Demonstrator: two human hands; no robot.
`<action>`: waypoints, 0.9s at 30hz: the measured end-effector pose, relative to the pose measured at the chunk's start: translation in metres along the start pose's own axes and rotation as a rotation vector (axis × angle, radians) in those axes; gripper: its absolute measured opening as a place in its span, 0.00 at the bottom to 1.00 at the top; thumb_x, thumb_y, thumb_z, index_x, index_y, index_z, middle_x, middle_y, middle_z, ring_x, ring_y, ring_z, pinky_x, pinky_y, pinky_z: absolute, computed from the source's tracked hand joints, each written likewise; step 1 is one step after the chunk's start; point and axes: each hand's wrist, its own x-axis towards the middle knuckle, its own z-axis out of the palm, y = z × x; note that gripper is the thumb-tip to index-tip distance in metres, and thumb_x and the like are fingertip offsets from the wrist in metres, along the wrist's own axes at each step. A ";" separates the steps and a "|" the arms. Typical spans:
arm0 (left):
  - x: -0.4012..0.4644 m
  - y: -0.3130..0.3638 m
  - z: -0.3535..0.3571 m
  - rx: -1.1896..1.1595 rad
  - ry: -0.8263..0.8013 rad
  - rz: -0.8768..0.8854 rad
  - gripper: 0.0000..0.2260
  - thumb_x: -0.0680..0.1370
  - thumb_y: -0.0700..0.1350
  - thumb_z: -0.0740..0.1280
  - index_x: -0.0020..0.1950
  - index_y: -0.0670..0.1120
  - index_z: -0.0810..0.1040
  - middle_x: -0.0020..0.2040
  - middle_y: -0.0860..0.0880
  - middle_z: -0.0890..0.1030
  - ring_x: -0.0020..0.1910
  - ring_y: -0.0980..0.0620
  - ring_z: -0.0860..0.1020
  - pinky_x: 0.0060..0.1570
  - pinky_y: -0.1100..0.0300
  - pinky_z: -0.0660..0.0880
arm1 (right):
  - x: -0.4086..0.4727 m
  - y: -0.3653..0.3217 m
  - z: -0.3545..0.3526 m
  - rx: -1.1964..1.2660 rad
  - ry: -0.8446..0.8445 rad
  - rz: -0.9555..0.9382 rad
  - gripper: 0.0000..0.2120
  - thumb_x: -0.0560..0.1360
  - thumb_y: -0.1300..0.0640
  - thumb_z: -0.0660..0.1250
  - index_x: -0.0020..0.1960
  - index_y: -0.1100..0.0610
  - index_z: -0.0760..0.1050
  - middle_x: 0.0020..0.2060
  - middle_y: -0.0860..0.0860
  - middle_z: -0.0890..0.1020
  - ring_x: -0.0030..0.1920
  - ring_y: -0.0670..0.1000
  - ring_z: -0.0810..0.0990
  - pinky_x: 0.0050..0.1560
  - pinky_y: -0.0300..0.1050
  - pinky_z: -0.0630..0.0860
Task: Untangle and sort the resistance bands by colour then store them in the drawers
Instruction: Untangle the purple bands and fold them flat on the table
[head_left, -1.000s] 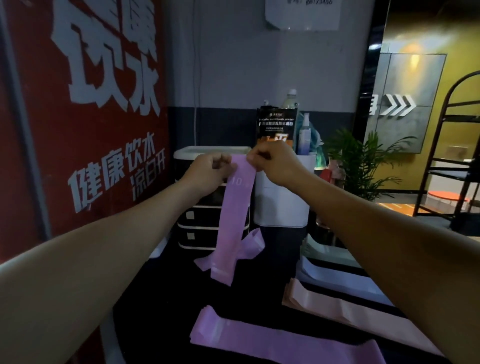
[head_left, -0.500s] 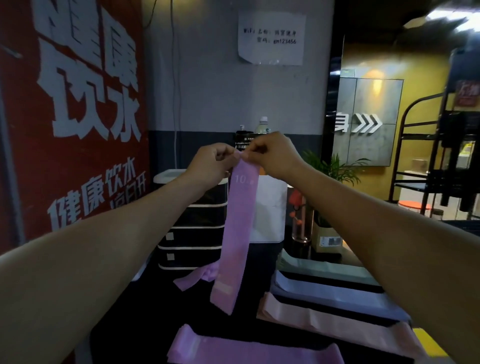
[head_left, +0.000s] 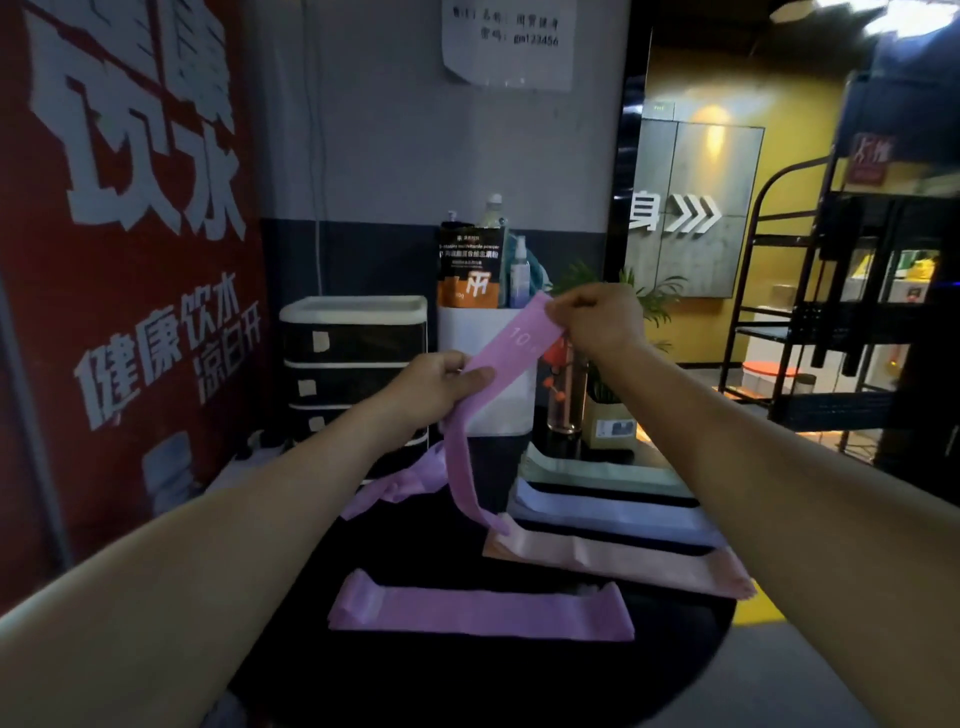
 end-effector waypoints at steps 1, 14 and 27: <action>-0.006 -0.006 0.002 0.024 -0.030 -0.024 0.06 0.77 0.46 0.67 0.40 0.47 0.77 0.29 0.53 0.77 0.27 0.58 0.72 0.27 0.68 0.68 | -0.006 0.008 -0.004 0.016 0.027 0.047 0.03 0.74 0.60 0.70 0.41 0.57 0.81 0.44 0.55 0.82 0.42 0.52 0.80 0.48 0.47 0.80; -0.082 -0.100 -0.024 0.315 -0.315 -0.251 0.08 0.73 0.43 0.72 0.34 0.50 0.81 0.33 0.54 0.76 0.35 0.59 0.72 0.39 0.67 0.68 | -0.073 0.100 -0.038 -0.096 0.134 0.367 0.03 0.73 0.59 0.69 0.41 0.57 0.80 0.42 0.57 0.82 0.48 0.57 0.80 0.55 0.54 0.78; -0.100 -0.149 -0.029 0.139 0.345 -0.391 0.02 0.77 0.38 0.66 0.45 0.43 0.74 0.41 0.46 0.75 0.41 0.48 0.74 0.37 0.61 0.74 | -0.144 0.142 -0.034 -0.180 0.051 0.468 0.08 0.73 0.63 0.66 0.38 0.65 0.78 0.33 0.56 0.76 0.38 0.52 0.73 0.39 0.45 0.71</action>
